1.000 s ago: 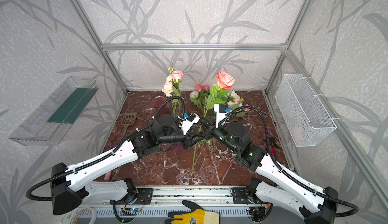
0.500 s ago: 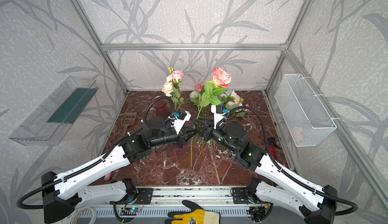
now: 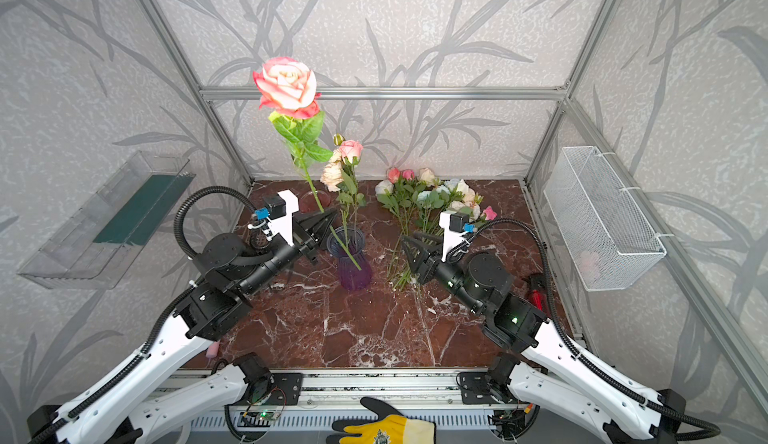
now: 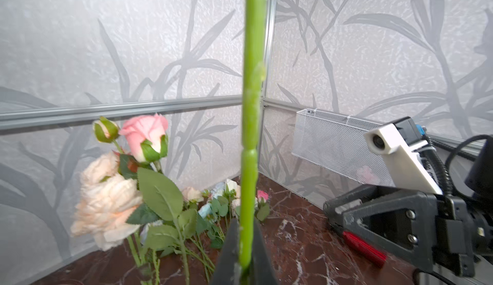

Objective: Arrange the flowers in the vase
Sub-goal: 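Lower the coral rose into the purple vase with the left gripper while right withdraws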

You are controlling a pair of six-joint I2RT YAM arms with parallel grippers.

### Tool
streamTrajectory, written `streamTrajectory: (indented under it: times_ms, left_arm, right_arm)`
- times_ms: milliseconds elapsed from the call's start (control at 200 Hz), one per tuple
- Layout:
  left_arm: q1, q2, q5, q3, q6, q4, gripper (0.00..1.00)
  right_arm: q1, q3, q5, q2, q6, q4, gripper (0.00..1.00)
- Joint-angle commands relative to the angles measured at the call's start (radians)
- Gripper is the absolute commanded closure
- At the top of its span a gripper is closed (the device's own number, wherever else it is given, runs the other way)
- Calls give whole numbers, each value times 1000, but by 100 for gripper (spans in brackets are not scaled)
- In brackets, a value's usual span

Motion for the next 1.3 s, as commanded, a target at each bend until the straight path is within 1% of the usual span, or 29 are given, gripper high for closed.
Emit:
streamTrajectory:
  times_ms: [0,145,295,395,545,725,835,915,960,1015,1055,1110,1160,1220,1300]
  left_arm:
    - [5,31,-122,43,116,11,100]
    - [7,76,-184,44,130,43,100]
    - [10,95,-176,36,117,75,100]
    - [12,113,-191,48,126,62,100]
    - [22,150,-195,23,127,52,100]
    - [38,179,-205,-50,38,71,100]
    - [45,208,-187,-59,-10,17,100]
    - [47,214,-168,-85,-19,15,100]
    - [48,215,-177,-95,-36,11,100]
    - [48,213,-177,-109,-41,6,94]
    - [47,213,-178,-114,-46,-3,88]
    - [48,211,-171,-115,-47,-19,84]
    - [48,204,-167,-115,-44,-34,79]
    - [48,193,-163,-117,-44,-49,69]
    - [48,170,-162,-125,-48,-61,67]
  right_arm:
    - [0,-18,44,-18,-25,5,56]
    - [-1,-34,55,-39,-31,3,56]
    - [-2,-37,67,-71,-44,-26,56]
    - [-2,-43,75,-86,-50,-34,56]
    - [-3,-47,75,-88,-52,-38,56]
    - [-7,-54,77,-75,-50,-44,55]
    - [-18,-55,76,-60,-42,-44,55]
    - [-29,-50,60,-44,-35,-44,54]
    - [-35,-47,50,-35,-31,-44,54]
    - [-41,-44,42,-28,-28,-46,54]
    - [-45,-42,39,-23,-25,-49,54]
    - [-49,-43,34,-21,-19,-52,54]
    - [-52,-45,32,-20,-14,-52,54]
    - [-53,-49,31,-18,-9,-49,54]
    - [-57,-50,26,-11,-5,-47,54]
